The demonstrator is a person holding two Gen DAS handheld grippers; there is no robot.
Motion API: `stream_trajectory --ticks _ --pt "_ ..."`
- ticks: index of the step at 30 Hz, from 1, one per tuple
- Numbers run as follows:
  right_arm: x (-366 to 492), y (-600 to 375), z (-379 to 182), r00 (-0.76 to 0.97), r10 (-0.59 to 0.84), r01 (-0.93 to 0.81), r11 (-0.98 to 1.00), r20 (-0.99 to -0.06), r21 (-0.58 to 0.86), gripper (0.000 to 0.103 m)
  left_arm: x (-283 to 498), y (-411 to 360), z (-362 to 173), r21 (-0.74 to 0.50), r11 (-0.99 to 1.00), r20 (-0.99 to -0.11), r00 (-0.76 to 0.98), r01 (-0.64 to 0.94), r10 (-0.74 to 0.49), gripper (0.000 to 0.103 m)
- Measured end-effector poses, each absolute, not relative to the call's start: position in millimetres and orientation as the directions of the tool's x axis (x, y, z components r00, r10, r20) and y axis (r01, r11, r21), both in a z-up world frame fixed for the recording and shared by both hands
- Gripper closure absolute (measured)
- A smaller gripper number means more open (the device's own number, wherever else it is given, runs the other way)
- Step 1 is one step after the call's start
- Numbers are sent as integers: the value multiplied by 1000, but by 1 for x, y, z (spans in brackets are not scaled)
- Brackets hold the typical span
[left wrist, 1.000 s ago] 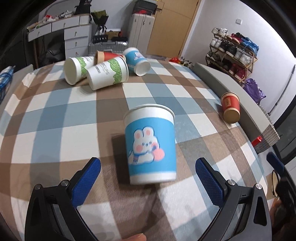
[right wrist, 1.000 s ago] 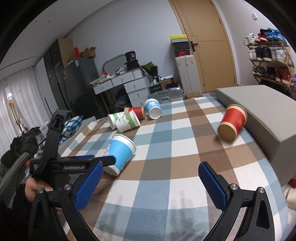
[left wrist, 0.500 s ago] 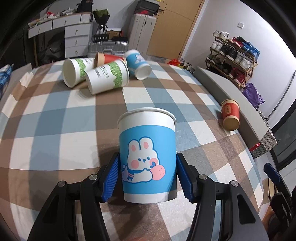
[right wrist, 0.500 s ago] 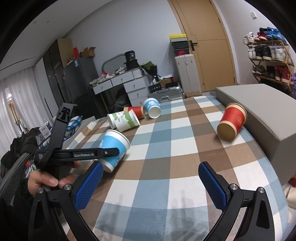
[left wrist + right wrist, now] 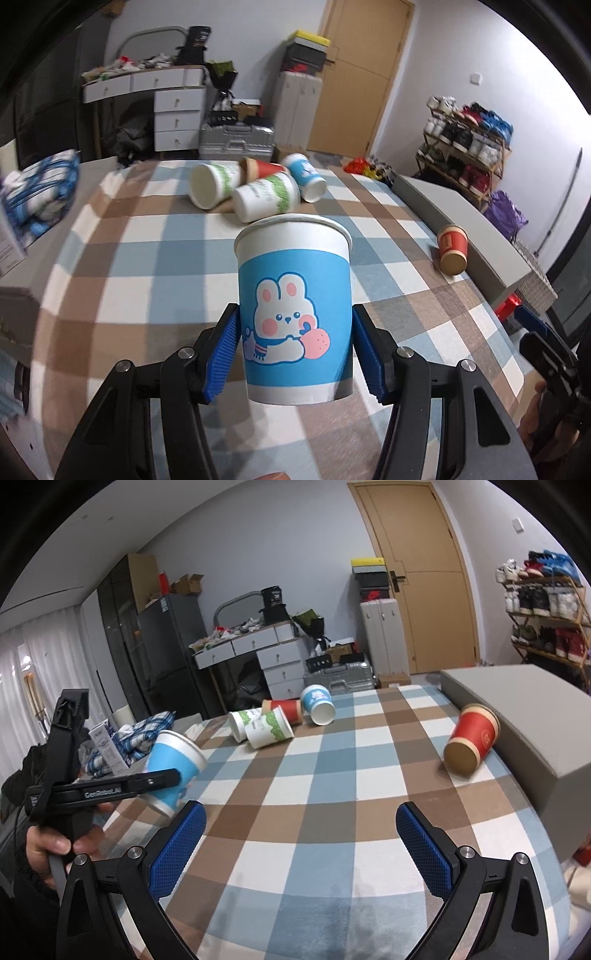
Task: Flip cup upright
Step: 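Lift the blue bunny cup with the left gripper toward the right gripper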
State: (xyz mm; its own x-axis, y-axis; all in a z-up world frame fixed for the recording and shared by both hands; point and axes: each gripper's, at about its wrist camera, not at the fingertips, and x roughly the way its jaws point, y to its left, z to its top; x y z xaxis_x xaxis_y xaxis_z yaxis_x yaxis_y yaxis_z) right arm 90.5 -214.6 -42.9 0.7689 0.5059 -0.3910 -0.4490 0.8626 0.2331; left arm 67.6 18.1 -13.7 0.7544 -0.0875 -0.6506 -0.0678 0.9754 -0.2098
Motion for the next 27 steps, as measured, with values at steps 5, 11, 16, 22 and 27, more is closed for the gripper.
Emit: stream_trajectory --ticks 5,11,16,22,27 --pt "81 -207 -33 770 521 -475 854 -369 213 0 50 22 -8 -213 973 -631 772 -83 -72 49" --pt "70 -200 -22 768 533 -500 846 -355 187 0 32 11 -7 -214 976 -610 786 -48 -95 49" --pt "60 -198 -15 767 542 -518 839 -344 166 0 27 -2 -15 -216 976 -614 780 -15 -124 49" --pt "54 -198 -17 758 544 -529 835 -360 148 0 31 -20 -30 -205 978 -639 752 37 -162 49" --pt "56 -198 -20 753 542 -529 836 -373 146 0 28 -39 -46 -191 979 -671 719 72 -183 49"
